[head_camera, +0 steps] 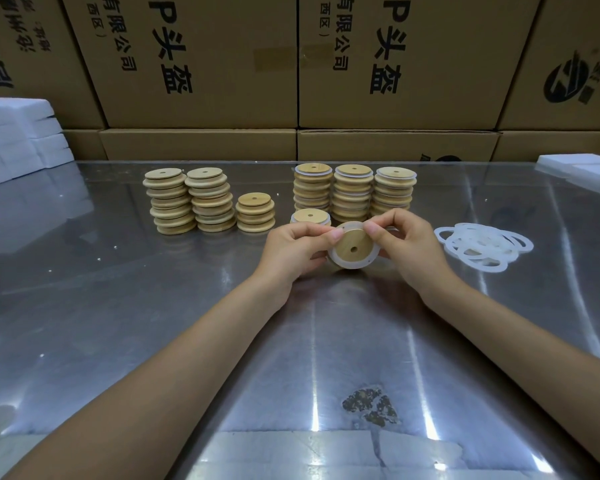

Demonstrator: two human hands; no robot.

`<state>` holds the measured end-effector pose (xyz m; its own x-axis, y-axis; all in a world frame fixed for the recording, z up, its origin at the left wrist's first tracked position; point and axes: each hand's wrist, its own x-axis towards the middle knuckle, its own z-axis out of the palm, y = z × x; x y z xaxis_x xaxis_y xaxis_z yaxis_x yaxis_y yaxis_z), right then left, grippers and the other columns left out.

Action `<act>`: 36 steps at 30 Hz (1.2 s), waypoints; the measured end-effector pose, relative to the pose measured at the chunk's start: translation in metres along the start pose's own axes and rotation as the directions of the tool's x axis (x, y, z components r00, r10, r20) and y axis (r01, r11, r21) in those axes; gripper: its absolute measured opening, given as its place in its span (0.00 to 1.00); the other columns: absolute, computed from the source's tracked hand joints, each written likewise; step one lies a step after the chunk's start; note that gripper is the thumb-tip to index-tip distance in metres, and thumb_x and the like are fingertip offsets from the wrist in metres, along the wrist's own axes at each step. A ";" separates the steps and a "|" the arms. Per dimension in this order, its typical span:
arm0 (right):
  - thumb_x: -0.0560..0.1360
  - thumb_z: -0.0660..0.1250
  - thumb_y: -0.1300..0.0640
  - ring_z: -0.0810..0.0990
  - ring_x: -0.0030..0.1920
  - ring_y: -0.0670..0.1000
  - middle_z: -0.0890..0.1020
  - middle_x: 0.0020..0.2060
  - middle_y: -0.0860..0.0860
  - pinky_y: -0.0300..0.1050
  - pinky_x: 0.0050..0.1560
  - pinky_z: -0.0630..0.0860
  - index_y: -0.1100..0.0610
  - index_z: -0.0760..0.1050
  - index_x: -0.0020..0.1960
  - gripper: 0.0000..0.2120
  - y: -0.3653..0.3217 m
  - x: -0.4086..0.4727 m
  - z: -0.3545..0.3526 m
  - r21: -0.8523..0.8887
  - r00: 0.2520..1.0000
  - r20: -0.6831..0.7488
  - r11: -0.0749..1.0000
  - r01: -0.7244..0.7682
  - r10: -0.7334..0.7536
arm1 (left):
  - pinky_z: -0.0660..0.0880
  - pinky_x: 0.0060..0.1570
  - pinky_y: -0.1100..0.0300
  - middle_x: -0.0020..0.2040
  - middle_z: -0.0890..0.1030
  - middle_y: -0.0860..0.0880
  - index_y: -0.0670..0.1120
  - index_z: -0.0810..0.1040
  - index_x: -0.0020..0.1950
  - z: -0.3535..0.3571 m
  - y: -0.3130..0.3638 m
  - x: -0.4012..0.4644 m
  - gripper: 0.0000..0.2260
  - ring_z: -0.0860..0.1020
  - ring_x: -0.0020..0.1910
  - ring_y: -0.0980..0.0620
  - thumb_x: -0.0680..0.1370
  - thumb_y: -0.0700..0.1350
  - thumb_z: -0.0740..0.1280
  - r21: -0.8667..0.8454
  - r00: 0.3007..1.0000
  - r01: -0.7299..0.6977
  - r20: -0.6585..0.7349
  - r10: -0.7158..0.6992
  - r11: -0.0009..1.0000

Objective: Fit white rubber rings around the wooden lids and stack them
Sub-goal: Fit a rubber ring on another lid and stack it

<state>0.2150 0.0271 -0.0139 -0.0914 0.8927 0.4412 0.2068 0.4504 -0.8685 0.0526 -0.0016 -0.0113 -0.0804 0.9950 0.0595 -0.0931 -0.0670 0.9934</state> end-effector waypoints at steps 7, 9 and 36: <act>0.77 0.66 0.62 0.80 0.39 0.40 0.80 0.39 0.48 0.37 0.43 0.79 0.56 0.75 0.40 0.07 -0.001 -0.001 0.000 0.064 1.000 0.024 0.998 -0.017 0.015 | 0.79 0.50 0.62 0.46 0.84 0.48 0.45 0.82 0.45 -0.005 0.000 0.003 0.03 0.82 0.49 0.53 0.73 0.43 0.73 -0.030 0.998 0.034 0.050 -0.033 0.999; 0.77 0.66 0.63 0.80 0.37 0.37 0.80 0.39 0.48 0.34 0.40 0.78 0.56 0.75 0.41 0.06 -0.001 -0.001 0.000 0.089 1.000 0.024 0.996 -0.018 0.015 | 0.79 0.48 0.63 0.45 0.84 0.49 0.46 0.82 0.44 -0.005 0.000 0.003 0.02 0.82 0.48 0.54 0.73 0.43 0.73 -0.029 0.998 0.025 0.052 -0.024 0.999; 0.76 0.67 0.60 0.82 0.41 0.45 0.83 0.36 0.48 0.40 0.44 0.81 0.56 0.76 0.41 0.05 0.006 0.003 -0.006 0.206 0.976 0.154 0.961 -0.183 0.153 | 0.78 0.38 0.66 0.41 0.82 0.49 0.46 0.76 0.43 -0.014 0.000 0.008 0.06 0.79 0.38 0.59 0.74 0.38 0.71 0.214 0.970 -0.231 0.131 0.207 0.949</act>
<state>0.2215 0.0323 -0.0164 -0.2072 0.9423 0.2629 0.0152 0.2717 -0.9623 0.0380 0.0050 -0.0121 0.0327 0.9606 0.2758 0.1426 -0.2776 0.9500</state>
